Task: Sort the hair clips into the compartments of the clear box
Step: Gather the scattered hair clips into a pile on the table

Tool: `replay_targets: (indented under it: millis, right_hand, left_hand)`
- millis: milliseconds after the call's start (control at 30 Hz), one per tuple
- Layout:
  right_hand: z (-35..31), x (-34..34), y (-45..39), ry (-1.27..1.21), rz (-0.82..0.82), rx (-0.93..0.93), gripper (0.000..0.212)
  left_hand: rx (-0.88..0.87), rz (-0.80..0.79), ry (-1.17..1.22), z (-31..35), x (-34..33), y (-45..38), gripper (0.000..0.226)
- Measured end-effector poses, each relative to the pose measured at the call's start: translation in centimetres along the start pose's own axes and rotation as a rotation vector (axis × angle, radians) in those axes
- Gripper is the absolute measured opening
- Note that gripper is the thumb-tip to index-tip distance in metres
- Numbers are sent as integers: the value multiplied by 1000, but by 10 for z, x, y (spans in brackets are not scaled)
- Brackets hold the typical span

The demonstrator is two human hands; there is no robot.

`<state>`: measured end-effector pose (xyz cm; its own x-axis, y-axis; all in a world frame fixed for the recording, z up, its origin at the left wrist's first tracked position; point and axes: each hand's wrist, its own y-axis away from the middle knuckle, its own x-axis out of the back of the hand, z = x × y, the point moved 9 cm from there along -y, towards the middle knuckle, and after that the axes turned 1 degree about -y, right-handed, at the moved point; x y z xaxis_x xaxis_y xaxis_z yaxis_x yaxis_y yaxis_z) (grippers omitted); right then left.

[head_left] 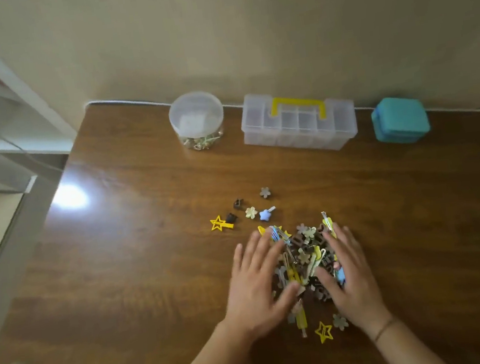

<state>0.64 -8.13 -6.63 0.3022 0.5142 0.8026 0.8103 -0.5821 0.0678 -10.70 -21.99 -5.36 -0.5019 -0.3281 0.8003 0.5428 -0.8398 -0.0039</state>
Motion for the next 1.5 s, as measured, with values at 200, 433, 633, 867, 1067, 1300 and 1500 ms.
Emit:
replay_targets:
  millis: [200,433,633,867,1067,1300,1500]
  right_hand:
    - [2,11,-21,16,-41,25,72]
    - [-4,-6,-29,127,-115,64,71]
    - [-12,-9,-11,131,-153,113,72]
    - [-14,0,-2,56,-131,143,69]
    - [-21,5,-49,68,-280,183,75]
    - [-27,-12,-14,129,-331,255,75]
    - [-29,-9,14,106,-276,264,71]
  left_hand:
    - [261,198,5,-81,58,-73,73]
    - [-74,-128,-64,-34,12,-100,77]
    - [-239,-224,-26,8,-17,-52,71]
    - [-232,-183,21,5,-8,-43,68]
    - [-209,-253,-38,5,-5,-76,76]
    - [-202,-295,6,10,-18,-35,76]
    - [-187,-320,26,16,-16,-11,74]
